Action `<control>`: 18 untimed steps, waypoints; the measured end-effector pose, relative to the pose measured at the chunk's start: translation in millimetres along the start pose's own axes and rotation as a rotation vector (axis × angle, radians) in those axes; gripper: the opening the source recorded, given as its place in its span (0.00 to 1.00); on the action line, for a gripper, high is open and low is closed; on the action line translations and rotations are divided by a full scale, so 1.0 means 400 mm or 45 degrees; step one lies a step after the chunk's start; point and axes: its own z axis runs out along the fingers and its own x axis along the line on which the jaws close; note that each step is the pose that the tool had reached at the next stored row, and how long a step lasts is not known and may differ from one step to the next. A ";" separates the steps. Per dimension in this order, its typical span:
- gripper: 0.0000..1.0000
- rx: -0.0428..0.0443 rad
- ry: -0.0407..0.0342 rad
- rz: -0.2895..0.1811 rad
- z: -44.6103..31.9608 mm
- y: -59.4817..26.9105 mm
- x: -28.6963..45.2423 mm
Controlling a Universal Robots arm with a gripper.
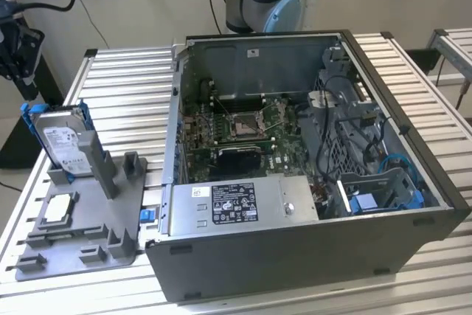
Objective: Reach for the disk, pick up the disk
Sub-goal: 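Reach for the disk, then pick up the disk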
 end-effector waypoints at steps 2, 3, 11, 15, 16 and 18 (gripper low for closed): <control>0.00 0.000 0.0010 -0.028 0.000 0.000 0.000; 0.00 0.000 0.0015 -0.042 0.000 0.000 0.000; 0.00 0.001 0.0064 -0.171 0.000 0.000 0.001; 0.00 0.001 0.0092 -0.249 0.000 0.000 0.001; 0.00 0.001 0.0100 -0.269 0.000 0.000 0.001; 0.00 0.001 0.0116 -0.310 0.000 0.000 0.001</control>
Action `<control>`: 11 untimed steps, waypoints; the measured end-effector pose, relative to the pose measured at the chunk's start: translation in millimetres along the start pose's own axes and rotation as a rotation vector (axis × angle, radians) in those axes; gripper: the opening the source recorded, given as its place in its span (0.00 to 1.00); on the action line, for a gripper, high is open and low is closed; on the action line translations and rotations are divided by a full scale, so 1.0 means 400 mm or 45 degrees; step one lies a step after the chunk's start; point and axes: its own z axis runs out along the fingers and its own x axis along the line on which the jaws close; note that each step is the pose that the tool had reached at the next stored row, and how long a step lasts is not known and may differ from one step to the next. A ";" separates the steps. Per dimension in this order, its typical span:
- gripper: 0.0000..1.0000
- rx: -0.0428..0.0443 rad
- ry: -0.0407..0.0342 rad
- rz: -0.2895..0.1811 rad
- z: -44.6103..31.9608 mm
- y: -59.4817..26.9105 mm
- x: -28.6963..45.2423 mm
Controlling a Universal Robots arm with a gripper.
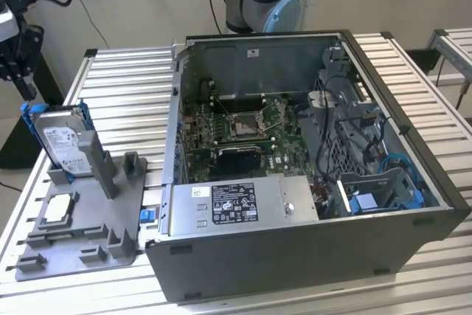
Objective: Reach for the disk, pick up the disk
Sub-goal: 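Pick up the disk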
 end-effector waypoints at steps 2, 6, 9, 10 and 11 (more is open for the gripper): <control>0.00 0.000 0.0016 -0.044 0.000 0.000 0.000; 0.00 0.000 0.0052 -0.134 0.000 0.000 0.000; 0.00 0.001 0.0078 -0.204 0.000 0.000 0.000; 0.00 0.001 0.0088 -0.227 0.000 0.000 0.000; 0.00 0.001 0.0096 -0.250 0.000 0.000 0.000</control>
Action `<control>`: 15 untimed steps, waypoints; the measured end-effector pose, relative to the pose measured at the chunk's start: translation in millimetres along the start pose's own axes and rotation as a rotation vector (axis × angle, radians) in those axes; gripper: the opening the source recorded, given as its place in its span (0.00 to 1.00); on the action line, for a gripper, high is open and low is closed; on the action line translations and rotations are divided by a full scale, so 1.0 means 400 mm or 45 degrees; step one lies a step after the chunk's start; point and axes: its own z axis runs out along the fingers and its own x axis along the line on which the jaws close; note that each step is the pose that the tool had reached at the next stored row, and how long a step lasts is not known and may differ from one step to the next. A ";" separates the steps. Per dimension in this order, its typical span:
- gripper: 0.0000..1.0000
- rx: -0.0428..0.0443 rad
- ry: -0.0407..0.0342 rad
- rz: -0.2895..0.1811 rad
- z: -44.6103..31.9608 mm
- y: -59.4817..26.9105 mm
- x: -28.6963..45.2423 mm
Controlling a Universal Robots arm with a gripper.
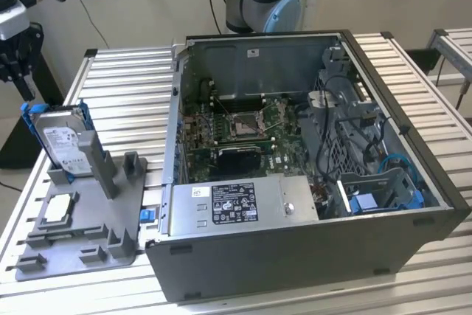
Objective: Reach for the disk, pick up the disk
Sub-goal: 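Pick up the disk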
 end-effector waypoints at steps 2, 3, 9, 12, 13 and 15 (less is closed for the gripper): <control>0.00 0.000 0.0019 -0.047 0.000 0.000 0.000; 0.00 0.000 0.0027 -0.070 0.000 0.000 0.000; 0.00 0.001 0.0080 -0.208 0.000 0.000 0.000; 0.00 0.001 0.0107 -0.279 0.000 0.000 0.000; 0.00 0.001 0.0115 -0.300 0.000 0.000 0.000; 0.00 0.001 0.0133 -0.347 0.000 0.000 0.000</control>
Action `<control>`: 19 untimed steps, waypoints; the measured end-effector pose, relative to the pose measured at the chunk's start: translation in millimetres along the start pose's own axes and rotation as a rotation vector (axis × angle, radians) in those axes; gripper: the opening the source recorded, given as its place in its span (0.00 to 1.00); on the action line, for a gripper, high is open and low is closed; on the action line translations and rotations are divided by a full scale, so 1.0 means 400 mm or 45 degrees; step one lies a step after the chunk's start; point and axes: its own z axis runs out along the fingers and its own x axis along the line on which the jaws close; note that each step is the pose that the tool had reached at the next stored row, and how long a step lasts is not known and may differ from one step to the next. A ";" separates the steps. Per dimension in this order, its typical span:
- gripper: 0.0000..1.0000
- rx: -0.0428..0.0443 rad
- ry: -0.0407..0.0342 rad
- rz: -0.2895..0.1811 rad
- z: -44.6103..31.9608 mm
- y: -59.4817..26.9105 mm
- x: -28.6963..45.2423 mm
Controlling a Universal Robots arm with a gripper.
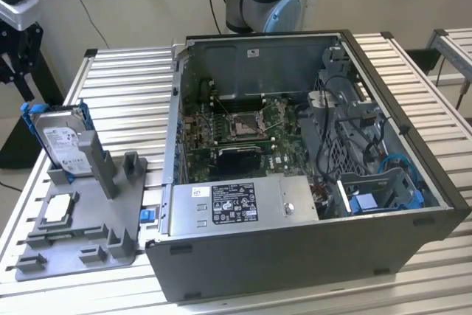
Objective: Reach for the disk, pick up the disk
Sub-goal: 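Pick up the disk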
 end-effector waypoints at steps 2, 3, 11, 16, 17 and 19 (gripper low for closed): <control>0.00 0.000 0.0018 -0.047 0.000 0.000 0.000; 0.00 0.000 0.0027 -0.070 0.000 0.000 0.000; 0.00 0.001 0.0098 -0.256 0.000 0.000 0.000; 0.00 0.001 0.0142 -0.371 0.000 0.000 0.000; 0.00 0.001 0.0151 -0.395 0.000 0.000 0.000; 0.00 0.002 0.0168 -0.440 0.000 0.000 0.000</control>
